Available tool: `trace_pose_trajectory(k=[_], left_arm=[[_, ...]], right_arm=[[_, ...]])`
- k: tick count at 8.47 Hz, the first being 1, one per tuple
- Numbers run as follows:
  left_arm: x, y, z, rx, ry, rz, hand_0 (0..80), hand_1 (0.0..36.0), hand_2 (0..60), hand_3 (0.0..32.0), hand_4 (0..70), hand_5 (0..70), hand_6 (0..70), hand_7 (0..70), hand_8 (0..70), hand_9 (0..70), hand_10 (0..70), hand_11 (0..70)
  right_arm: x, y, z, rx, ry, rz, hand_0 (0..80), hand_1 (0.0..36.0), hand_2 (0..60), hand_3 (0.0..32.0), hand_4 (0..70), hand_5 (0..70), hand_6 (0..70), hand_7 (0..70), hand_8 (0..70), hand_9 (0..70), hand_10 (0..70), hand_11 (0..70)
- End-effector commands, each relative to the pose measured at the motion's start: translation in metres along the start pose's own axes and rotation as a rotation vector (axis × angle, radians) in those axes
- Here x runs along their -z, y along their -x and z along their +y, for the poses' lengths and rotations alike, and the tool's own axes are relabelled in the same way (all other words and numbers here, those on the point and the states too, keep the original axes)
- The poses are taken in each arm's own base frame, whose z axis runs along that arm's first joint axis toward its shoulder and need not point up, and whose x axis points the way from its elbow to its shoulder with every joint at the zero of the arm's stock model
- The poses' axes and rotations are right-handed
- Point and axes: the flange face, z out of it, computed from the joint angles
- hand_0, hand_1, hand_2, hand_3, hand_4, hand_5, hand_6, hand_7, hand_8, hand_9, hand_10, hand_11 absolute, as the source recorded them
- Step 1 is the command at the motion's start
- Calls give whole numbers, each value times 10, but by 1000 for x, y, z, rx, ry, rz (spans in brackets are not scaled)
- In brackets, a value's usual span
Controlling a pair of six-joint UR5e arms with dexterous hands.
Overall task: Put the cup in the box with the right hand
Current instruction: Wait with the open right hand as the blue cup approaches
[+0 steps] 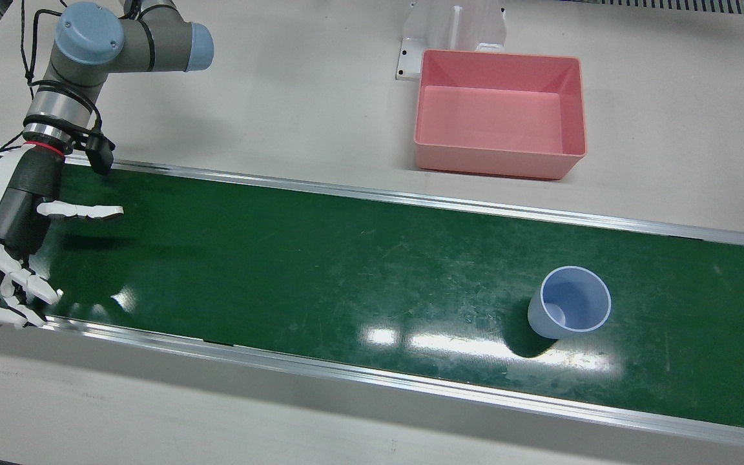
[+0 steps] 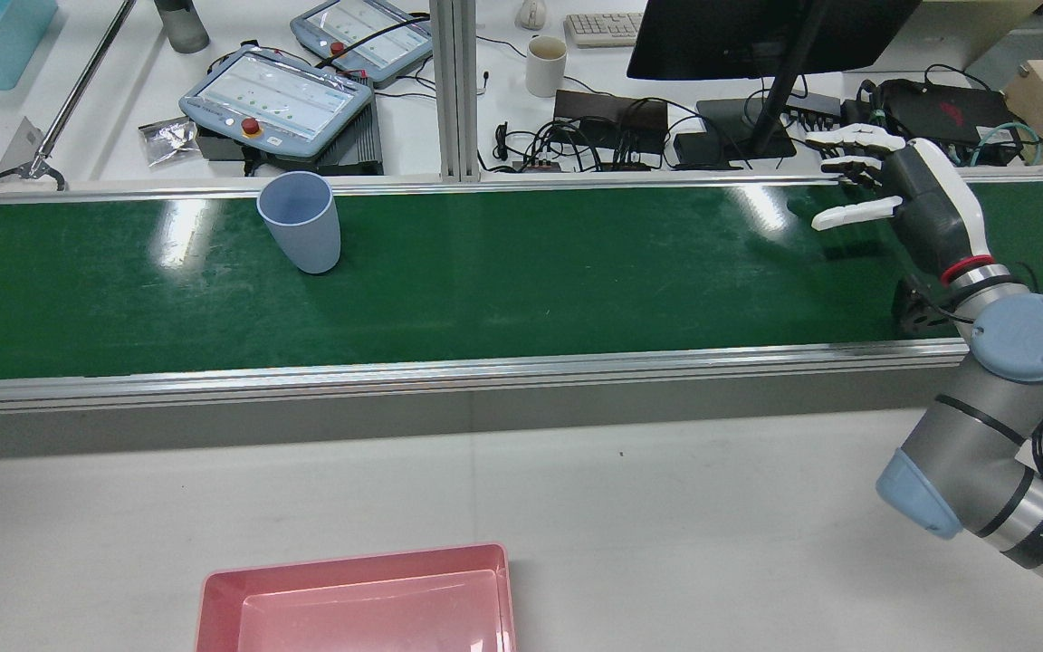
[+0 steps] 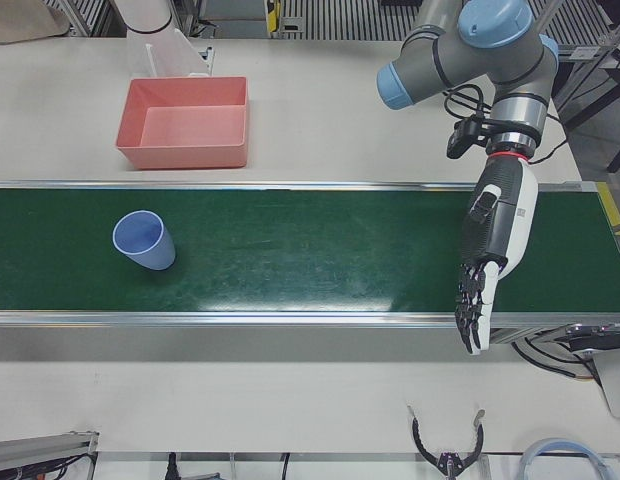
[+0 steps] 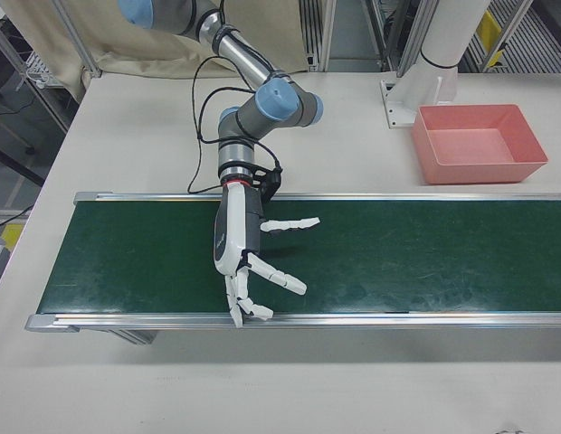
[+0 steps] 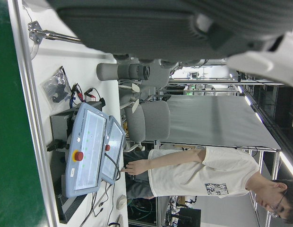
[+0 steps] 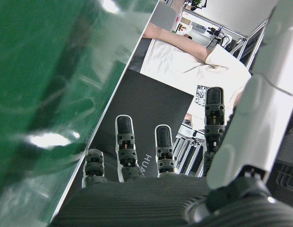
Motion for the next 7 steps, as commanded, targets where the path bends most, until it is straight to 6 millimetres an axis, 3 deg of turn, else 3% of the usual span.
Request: trace_pose_trajectory(k=[1,7], left_arm=[[0,0,0,0,0,0,0,0,0,0,0,0,0,0,0,0,0,0],[0,0,0,0,0,0,0,0,0,0,0,0,0,0,0,0,0,0]], right_arm=[[2,-8,9,-3,12,16,521,60,0,320,294,71,51,426,217,267,93,140],[5,-13,15,-2,23,26,516,55,0,320,299,69,50,421,216,265,93,139]])
